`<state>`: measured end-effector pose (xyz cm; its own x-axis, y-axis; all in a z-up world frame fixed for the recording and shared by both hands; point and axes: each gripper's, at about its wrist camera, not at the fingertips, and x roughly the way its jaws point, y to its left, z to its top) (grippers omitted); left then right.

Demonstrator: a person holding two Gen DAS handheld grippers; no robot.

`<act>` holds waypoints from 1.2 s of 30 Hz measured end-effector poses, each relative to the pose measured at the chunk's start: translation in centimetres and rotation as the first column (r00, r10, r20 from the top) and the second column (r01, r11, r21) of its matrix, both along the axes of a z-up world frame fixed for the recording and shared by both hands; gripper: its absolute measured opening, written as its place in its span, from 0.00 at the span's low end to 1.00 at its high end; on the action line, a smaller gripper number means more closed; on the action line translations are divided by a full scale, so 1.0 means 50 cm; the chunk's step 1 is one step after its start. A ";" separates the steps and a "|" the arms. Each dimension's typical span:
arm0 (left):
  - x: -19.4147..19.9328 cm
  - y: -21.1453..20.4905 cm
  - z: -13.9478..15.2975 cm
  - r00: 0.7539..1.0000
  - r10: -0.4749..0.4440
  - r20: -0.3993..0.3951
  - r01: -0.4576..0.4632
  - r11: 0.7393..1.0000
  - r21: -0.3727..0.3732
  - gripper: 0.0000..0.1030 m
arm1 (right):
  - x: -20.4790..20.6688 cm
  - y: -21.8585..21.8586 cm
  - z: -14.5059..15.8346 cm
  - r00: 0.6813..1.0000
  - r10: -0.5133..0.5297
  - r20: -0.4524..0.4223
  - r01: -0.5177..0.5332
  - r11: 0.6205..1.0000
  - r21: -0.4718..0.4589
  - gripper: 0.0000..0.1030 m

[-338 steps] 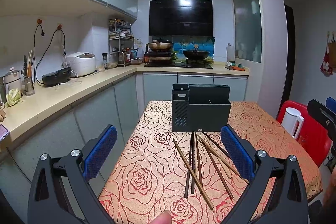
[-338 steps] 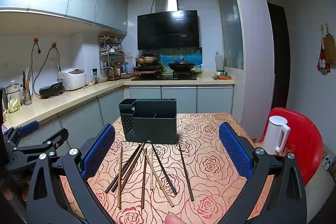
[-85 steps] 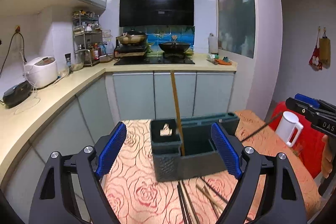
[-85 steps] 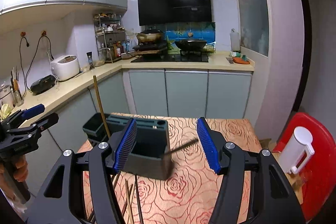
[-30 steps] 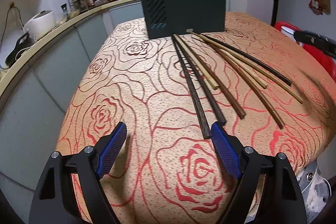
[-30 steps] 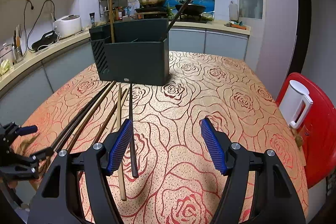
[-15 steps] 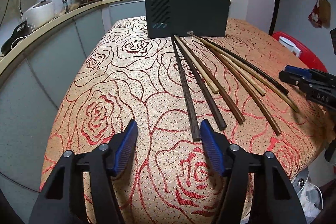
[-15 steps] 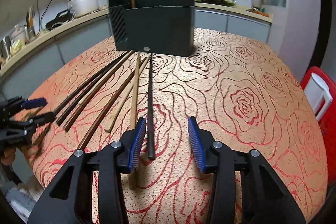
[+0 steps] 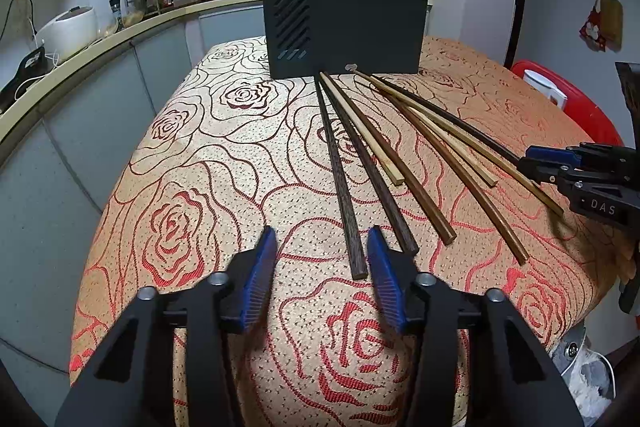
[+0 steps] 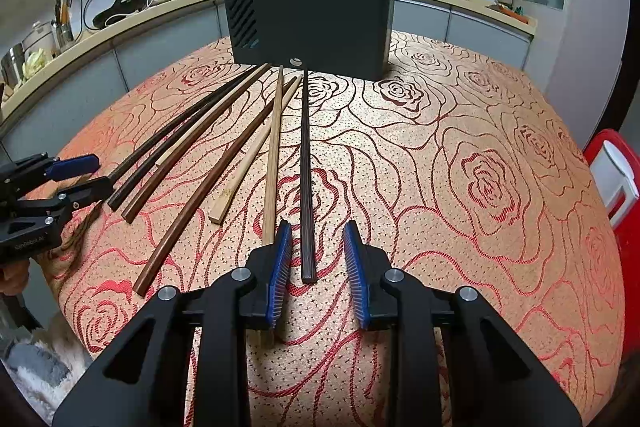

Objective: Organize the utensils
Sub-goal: 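Lower both tools to the pile and close each on a chopstick, then lift the chopsticks and carry both tools over the green holder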

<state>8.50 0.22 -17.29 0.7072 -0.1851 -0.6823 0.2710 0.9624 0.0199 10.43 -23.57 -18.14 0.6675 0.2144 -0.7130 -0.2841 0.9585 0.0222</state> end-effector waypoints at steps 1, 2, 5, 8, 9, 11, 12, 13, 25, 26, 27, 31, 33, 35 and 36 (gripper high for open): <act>0.000 0.001 0.000 1.000 0.001 0.002 -0.001 1.000 0.001 0.38 | -0.001 0.000 0.000 1.000 -0.001 0.001 0.001 1.000 0.000 0.23; 0.000 0.001 0.000 1.000 0.000 0.003 0.000 1.000 0.000 0.33 | -0.003 0.002 0.000 1.000 0.000 0.003 0.000 1.000 -0.001 0.22; -0.001 -0.004 0.001 1.000 -0.015 0.007 0.015 1.000 -0.001 0.20 | -0.010 0.008 -0.001 1.000 0.005 0.016 -0.005 1.000 -0.021 0.17; -0.005 -0.008 0.000 1.000 -0.025 0.013 0.024 1.000 0.005 0.15 | -0.011 0.012 -0.001 1.000 0.017 0.018 -0.017 0.999 -0.027 0.13; -0.005 -0.008 0.000 1.000 -0.025 0.016 0.025 1.000 0.008 0.12 | -0.011 0.012 0.000 1.000 0.020 0.018 -0.020 0.999 -0.027 0.12; -0.005 -0.009 0.001 1.000 -0.027 0.016 0.027 1.000 0.009 0.08 | -0.009 0.010 0.000 1.000 0.020 0.015 -0.020 1.000 -0.018 0.12; -0.005 -0.008 0.001 1.000 -0.027 0.016 0.027 1.000 0.009 0.08 | -0.009 0.009 0.000 1.000 0.019 0.012 -0.018 1.000 -0.011 0.10; -0.006 -0.008 0.001 1.000 -0.028 0.015 0.028 1.000 0.009 0.08 | -0.007 0.006 0.000 1.000 0.015 0.008 -0.015 1.000 -0.001 0.08; -0.010 0.009 0.026 1.000 -0.021 0.023 0.021 1.000 0.018 0.07 | -0.004 -0.013 0.011 1.000 -0.005 -0.016 0.006 0.998 0.058 0.08; -0.012 0.012 0.033 0.999 -0.022 0.029 0.022 1.000 0.013 0.07 | -0.006 -0.015 0.015 1.000 -0.007 -0.011 0.007 0.998 0.061 0.08; -0.014 0.016 0.043 0.999 -0.022 0.039 0.022 1.000 0.007 0.07 | -0.008 -0.017 0.021 1.000 -0.009 -0.005 0.010 0.998 0.063 0.08; -0.019 0.024 0.078 0.997 -0.027 0.078 0.027 1.000 -0.001 0.07 | -0.022 -0.032 0.062 0.999 -0.025 0.043 0.021 0.996 0.086 0.08; -0.021 0.024 0.094 0.995 -0.031 0.094 0.031 1.000 0.001 0.07 | -0.027 -0.040 0.085 0.997 -0.035 0.071 0.028 0.995 0.096 0.08; -0.023 0.023 0.117 0.993 -0.034 0.117 0.033 0.999 0.007 0.07 | -0.031 -0.051 0.107 0.994 -0.045 0.095 0.034 0.993 0.114 0.08; -0.023 0.023 0.125 0.992 -0.034 0.125 0.034 0.999 0.009 0.07 | -0.033 -0.057 0.120 0.993 -0.050 0.109 0.036 0.991 0.125 0.08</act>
<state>7.36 1.39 -11.02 0.7803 -0.2063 -0.5904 0.2985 0.9524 0.0617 8.78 -26.45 -12.16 0.7519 0.2651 -0.6036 -0.2497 0.9619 0.1113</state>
